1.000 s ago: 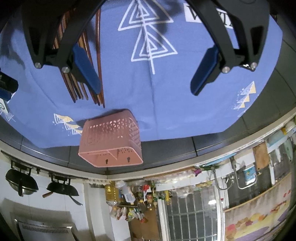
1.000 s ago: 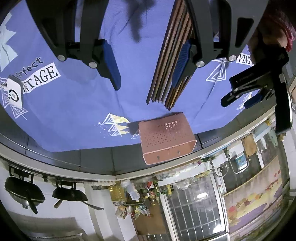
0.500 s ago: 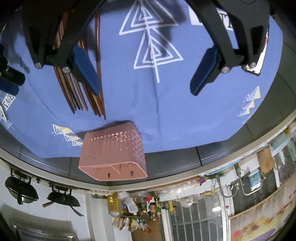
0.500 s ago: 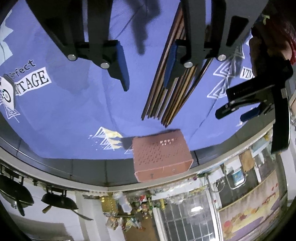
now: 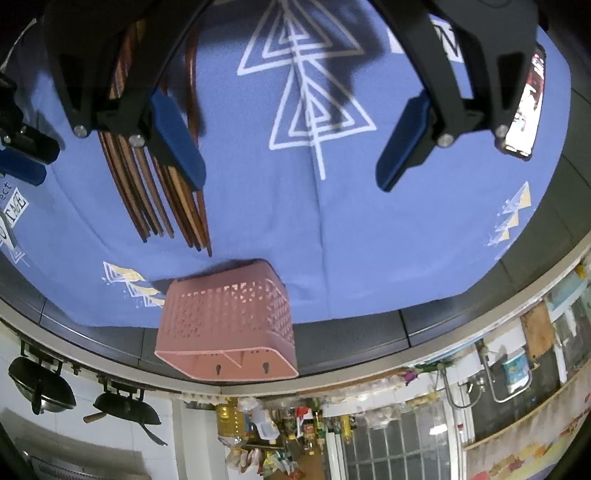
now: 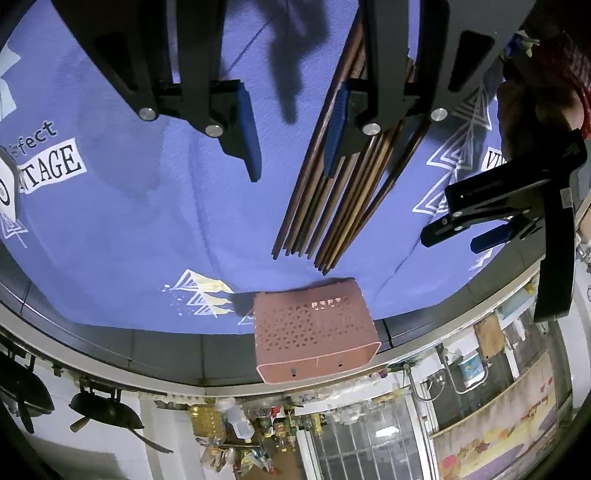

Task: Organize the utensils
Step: 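Move the left tool toward the chopstick pile while the right tool approaches it too, then close the left tool on one brown chopstick while the right tool grasps another, then carry the chopstick into the pink holder and open the left tool while the right tool does likewise, then bring both open tools back down to the chopstick pile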

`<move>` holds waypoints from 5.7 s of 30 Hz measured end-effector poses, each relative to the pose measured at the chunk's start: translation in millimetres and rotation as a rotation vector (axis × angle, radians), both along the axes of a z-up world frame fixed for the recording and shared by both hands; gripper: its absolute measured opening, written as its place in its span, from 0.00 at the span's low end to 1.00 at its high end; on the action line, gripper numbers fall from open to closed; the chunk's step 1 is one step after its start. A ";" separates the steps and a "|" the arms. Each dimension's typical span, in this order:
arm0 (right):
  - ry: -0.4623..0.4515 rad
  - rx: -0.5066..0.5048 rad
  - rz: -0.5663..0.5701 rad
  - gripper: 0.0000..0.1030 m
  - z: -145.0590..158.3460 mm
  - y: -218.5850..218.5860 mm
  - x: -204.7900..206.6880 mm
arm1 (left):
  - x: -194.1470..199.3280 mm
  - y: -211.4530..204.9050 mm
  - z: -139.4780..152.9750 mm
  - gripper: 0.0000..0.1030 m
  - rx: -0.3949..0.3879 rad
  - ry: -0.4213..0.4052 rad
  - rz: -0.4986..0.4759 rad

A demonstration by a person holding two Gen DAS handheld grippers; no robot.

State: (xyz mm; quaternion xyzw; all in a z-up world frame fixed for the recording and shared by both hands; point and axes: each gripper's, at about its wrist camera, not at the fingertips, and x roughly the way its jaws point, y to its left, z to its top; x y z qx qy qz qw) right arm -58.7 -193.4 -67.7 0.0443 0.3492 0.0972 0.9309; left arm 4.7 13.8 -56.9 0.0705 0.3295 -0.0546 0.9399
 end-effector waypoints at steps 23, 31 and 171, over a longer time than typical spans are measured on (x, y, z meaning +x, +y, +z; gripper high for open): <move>0.070 -0.063 0.061 0.34 -18.8 19.4 11.6 | -3.9 -10.3 -26.0 0.48 -0.092 0.212 -0.198; 0.069 -0.239 0.082 0.34 -33.3 36.0 13.6 | -5.9 -19.9 -36.2 0.46 -0.050 0.243 -0.220; -0.080 0.174 0.020 0.91 16.6 -2.2 28.0 | -11.2 56.5 19.8 0.51 -0.304 0.022 -0.026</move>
